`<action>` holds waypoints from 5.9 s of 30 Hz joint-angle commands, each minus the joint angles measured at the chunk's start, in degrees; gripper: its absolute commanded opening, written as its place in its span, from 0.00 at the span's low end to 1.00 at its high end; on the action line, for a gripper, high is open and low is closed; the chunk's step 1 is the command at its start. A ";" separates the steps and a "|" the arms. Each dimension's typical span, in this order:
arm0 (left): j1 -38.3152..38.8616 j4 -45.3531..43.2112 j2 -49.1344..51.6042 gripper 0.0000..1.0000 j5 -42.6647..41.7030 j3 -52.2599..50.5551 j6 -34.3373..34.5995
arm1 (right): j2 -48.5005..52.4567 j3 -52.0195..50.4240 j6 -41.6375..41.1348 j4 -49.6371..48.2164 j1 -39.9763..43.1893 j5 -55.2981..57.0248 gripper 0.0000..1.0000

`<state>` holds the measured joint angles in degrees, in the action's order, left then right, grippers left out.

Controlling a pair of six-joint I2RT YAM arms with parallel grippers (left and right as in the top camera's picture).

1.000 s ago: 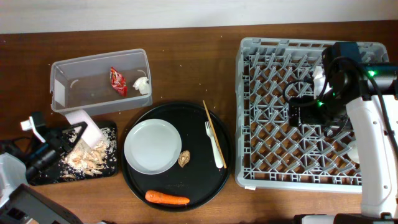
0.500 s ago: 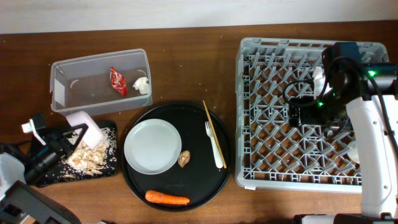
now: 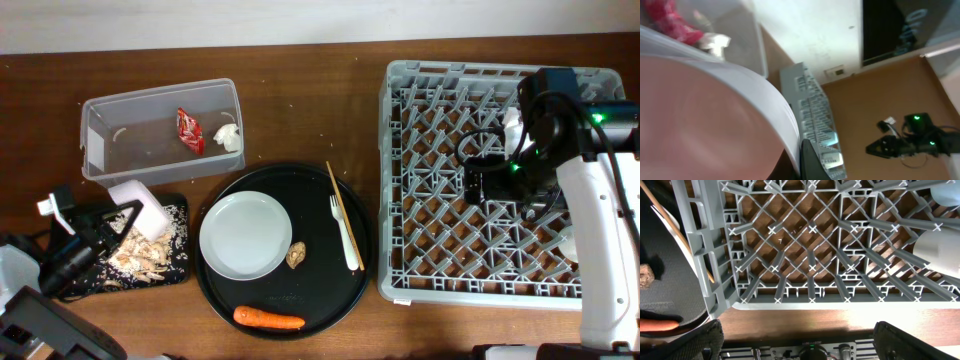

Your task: Sort waste into correct bins and load items into the dishwasher rack

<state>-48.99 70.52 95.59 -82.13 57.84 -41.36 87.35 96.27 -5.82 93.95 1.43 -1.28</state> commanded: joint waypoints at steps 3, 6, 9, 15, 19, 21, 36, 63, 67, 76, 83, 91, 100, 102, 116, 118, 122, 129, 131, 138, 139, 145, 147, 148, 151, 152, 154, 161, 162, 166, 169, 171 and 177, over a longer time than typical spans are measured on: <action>-0.17 -3.89 0.85 0.00 1.57 0.15 4.42 | -0.37 0.37 -0.22 0.07 -0.20 1.18 0.98; -0.15 0.63 0.81 0.00 -1.05 0.15 -2.56 | -0.37 0.37 -0.22 -0.02 -0.20 1.18 0.98; 0.37 3.02 0.59 0.00 -1.01 0.17 -3.34 | -0.37 0.37 -0.22 0.00 -0.20 1.16 0.98; 6.03 5.38 -2.27 0.00 0.94 1.86 -3.32 | -0.37 0.37 -0.24 0.11 -0.20 1.14 0.98; 13.62 6.80 -6.16 0.00 4.50 6.51 -2.38 | -0.37 0.37 -0.24 0.17 -0.20 1.11 0.98; 18.58 6.69 -7.65 0.00 7.19 9.31 0.24 | -0.37 0.37 -0.24 0.17 -0.20 1.09 0.98; 63.21 -20.04 -8.74 0.00 56.04 12.55 41.18 | -0.37 0.37 -0.24 0.17 -0.20 1.07 0.98; 82.20 -30.14 5.27 0.53 68.98 12.57 44.59 | -0.37 0.37 -0.24 0.37 -0.26 0.22 0.98; 81.61 -23.80 3.61 0.59 68.89 14.99 44.63 | -0.37 0.37 -0.24 0.37 -0.26 0.22 0.98; 66.64 -8.83 -12.39 0.60 69.96 16.92 45.03 | 0.68 0.37 4.55 -0.33 -1.33 -14.45 0.98; 48.35 0.02 -16.79 0.77 69.96 16.85 45.00 | 1.57 0.37 1.29 -7.58 -14.12 -16.50 0.98; 44.17 0.70 -16.76 0.80 69.96 15.91 45.00 | 12.46 0.37 -10.12 -16.81 -30.49 -8.50 0.98; 44.22 0.24 -16.76 0.80 69.94 13.38 45.00 | 29.05 0.37 -18.69 -25.22 -34.80 -6.62 0.86; 44.22 -0.07 -16.76 0.80 69.96 12.61 45.03 | 31.58 0.37 -18.71 -26.64 -34.80 -6.60 0.82; 44.22 -1.49 -16.76 0.81 69.94 11.65 45.03 | 36.65 0.42 -20.44 -28.22 -34.73 -6.36 0.30; 44.22 -1.49 -16.76 0.81 69.94 11.65 45.03 | 36.28 0.44 -20.44 -28.20 -34.73 -6.32 0.27; 44.22 -1.49 -16.76 0.80 69.94 11.65 45.03 | 34.97 0.63 -20.65 -28.24 -34.67 -5.46 0.23; 44.22 -1.49 -16.76 0.81 69.94 11.65 45.03 | 34.38 1.36 -20.63 -26.88 -33.27 -5.51 0.04; 44.22 -1.49 -16.76 0.81 69.94 11.65 45.03 | 34.38 1.38 -20.61 -26.67 -33.03 -5.53 0.04; 44.22 -1.49 -16.76 0.81 69.94 11.65 45.03 | 34.38 1.49 -20.61 -25.79 -32.89 -5.57 0.12; 44.22 -1.49 -16.76 0.81 69.94 11.65 45.00 | 34.38 1.49 -20.61 -25.73 -32.89 -5.57 0.14; 44.22 -1.51 -16.76 0.81 69.94 11.65 45.00 | 34.07 4.09 -20.61 -23.96 -32.89 -5.53 0.16; 44.22 -1.51 -16.76 0.81 69.94 11.65 45.03 | 34.07 5.01 -20.61 -23.69 -32.89 -5.53 0.16; 44.22 -1.51 -16.76 0.81 69.94 11.65 45.03 | 34.07 5.18 -20.61 -23.67 -32.89 -5.55 0.16; 44.22 -1.51 -16.76 0.81 69.94 11.65 45.03 | 34.07 5.22 -20.61 -23.23 -32.89 -5.55 0.13; 44.22 -1.53 -16.76 0.81 69.94 11.65 45.00 | 34.07 5.22 -20.59 -23.02 -32.89 -5.55 0.13; 44.22 -1.55 -16.76 0.81 69.94 11.65 45.03 | 34.07 5.22 -20.61 -22.58 -32.89 -5.53 0.15; 44.22 -1.49 -16.76 0.81 69.94 11.65 45.03 | 34.10 5.20 -20.59 -21.92 -32.89 -5.51 0.26; 44.22 -1.49 -16.76 0.81 69.94 11.65 45.00 | 34.21 5.16 -20.59 -21.92 -32.92 -5.51 0.27; 44.22 -1.49 -16.76 0.81 69.94 11.65 45.03 | 34.64 4.63 -20.61 -21.94 -32.89 -5.51 0.28; 44.22 -1.49 -16.76 0.81 69.94 11.65 45.03 | 34.97 3.98 -20.61 -22.38 -32.89 -5.51 0.27; 44.22 -1.49 -16.76 0.81 69.94 11.65 45.03 | 34.97 3.50 -20.61 -22.80 -32.89 -5.53 0.27; 44.22 -1.49 -16.76 0.81 69.94 11.65 45.00 | 34.97 1.31 -20.63 -24.04 -32.89 -5.51 0.27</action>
<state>-4.58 69.19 79.02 -11.94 69.95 3.73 123.31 98.98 -26.52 70.37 -31.90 -7.33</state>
